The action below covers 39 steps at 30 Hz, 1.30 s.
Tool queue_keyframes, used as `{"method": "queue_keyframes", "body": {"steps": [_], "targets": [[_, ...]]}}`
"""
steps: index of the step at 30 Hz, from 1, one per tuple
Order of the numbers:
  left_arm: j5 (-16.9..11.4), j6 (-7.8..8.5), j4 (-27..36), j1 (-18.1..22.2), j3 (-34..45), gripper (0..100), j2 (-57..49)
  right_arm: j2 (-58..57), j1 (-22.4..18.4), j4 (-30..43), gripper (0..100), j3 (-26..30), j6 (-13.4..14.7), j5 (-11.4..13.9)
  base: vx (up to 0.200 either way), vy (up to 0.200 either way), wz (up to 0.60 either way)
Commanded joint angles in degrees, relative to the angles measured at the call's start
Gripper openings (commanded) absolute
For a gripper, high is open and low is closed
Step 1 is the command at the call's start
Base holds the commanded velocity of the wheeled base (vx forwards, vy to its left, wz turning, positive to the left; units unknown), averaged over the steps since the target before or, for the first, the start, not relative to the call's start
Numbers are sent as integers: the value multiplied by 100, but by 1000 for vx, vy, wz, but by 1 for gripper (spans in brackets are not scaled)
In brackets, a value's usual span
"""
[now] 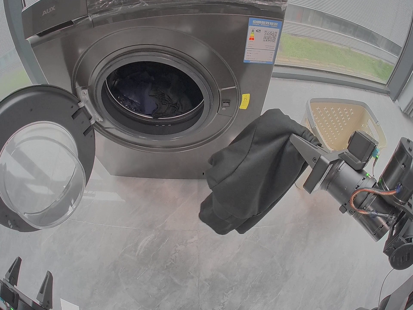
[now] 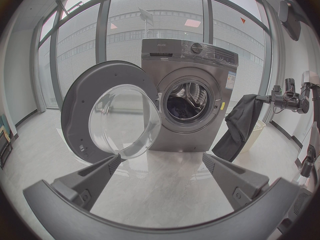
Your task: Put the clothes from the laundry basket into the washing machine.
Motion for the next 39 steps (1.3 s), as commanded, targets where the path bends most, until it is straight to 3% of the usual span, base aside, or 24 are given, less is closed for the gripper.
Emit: {"method": "queue_keyframes", "body": {"steps": [1,7,25,39], "targets": [[4,-2,-1,-1,92,100,-59,6,2,-4,0,9,1,-1,0,0,0],[-4,-2,-1,-1,92,100,-59,6,-7,-4,0,1,1,-1,0,0,0],[4,-2,-1,-1,92,100,-59,6,-42,-4,0,18,1,-1,0,200,0],[4,-2,-1,-1,92,100,-59,6,-51,-4,0,36,1,-1,0,29,0]]}}
